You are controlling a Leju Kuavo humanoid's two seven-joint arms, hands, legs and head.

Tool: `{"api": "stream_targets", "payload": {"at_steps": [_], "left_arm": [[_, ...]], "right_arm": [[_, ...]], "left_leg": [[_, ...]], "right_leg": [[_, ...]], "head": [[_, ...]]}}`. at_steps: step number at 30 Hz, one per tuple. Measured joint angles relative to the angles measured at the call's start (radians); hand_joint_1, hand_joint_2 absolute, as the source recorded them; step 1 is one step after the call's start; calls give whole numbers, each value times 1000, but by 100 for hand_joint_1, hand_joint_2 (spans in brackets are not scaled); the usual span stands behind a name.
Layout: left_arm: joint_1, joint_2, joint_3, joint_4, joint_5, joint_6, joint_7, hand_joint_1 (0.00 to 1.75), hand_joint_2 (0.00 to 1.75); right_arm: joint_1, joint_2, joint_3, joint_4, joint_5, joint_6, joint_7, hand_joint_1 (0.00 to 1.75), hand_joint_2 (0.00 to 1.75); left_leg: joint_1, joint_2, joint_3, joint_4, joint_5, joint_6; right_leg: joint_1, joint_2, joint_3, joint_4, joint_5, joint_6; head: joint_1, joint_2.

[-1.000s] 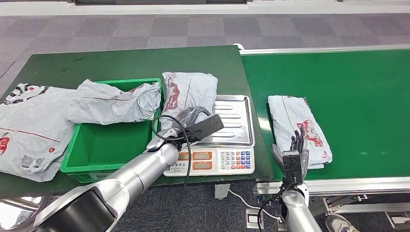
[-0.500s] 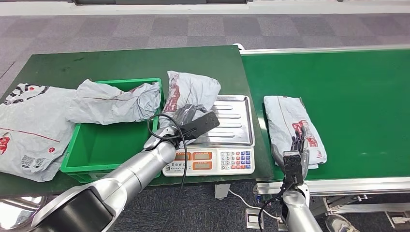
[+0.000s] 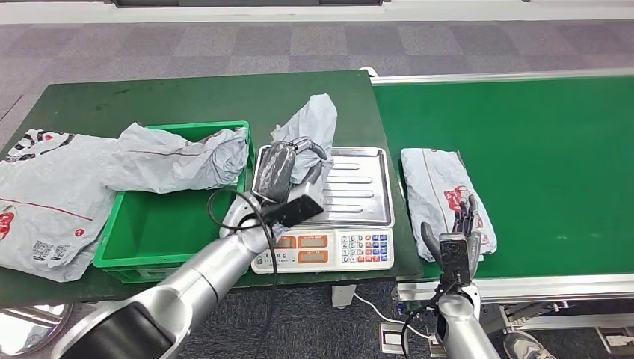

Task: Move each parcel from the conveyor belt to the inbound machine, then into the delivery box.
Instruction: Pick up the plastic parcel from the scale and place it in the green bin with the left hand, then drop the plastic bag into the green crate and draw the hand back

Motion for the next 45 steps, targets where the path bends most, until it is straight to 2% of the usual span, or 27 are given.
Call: {"api": "stream_targets", "payload": {"at_steps": [3, 5, 7, 12, 19, 25, 35, 37, 41, 43, 45], "left_arm": [[130, -6, 210, -404, -329, 45, -48, 175, 175], [161, -10, 337, -601, -376, 50, -50, 175, 175], [193, -7, 427, -736, -333, 53, -51, 175, 175], [238, -7, 551, -925, -378, 56, -55, 175, 175], [259, -11, 635, -1019, -411, 56, -55, 175, 175], [259, -19, 697, -1027, -471, 56, -55, 175, 175], [257, -23, 725, -1025, -509, 56, -48, 175, 175], [241, -11, 750, -964, -603, 56, 26, 175, 175], [161, 82, 784, -586, -852, 18, 369, 175, 175], [135, 130, 783, -403, -923, -89, 485, 175, 175], [100, 162, 771, -240, -984, -257, 573, 175, 175]], "right_arm": [[16, -13, 5, -1, -15, -13, 0, 0, 175], [32, -17, 5, -6, -17, -16, 0, 0, 175], [52, -21, 5, -19, -15, -18, 0, 0, 175], [83, -26, 5, -49, -6, -16, 0, 0, 175], [96, -26, 5, -70, -5, -13, 0, 0, 175], [96, -26, 5, -71, 6, -8, 0, 0, 175], [96, -26, 5, -71, 8, -6, 0, 0, 175], [99, -27, 5, -72, 10, -1, 0, 0, 175], [105, -31, 5, -84, 22, 24, 0, 0, 175], [106, -35, 5, -86, 28, 37, 0, 0, 175], [103, -41, 5, -85, 34, 48, 0, 0, 175]], "left_leg": [[0, 2, -5, 0, -1, 0], [-1, 7, -3, 0, -4, -1], [0, 10, 0, 0, -6, -1], [3, 5, 0, 0, -5, -3], [3, 4, 0, 0, -5, -2], [3, 3, 0, 0, -5, -2], [3, 3, 0, 0, -5, -2], [3, 2, 1, 0, -5, -2], [3, 3, 6, -1, -6, -4], [3, 8, 6, -1, -5, -6], [3, 10, 6, -1, -3, -6]], "right_leg": [[0, 3, -6, 1, 0, 0], [0, 7, -5, 1, 0, 0], [1, 10, -4, 1, -2, -2], [3, 4, -1, 1, -4, -4], [3, 3, 0, 1, -4, -4], [3, 2, 0, 1, -4, -4], [3, 3, 0, 1, -4, -4], [3, 2, 0, 0, -5, -4], [3, 2, 3, 1, -5, -5], [3, 7, 1, 1, -3, -7], [3, 9, 1, 2, -2, -7]], "head": [[0, 0], [0, 0], [0, 0], [0, 0], [0, 0], [0, 0], [0, 0], [0, 0], [0, 0], [0, 0], [0, 0]]}}
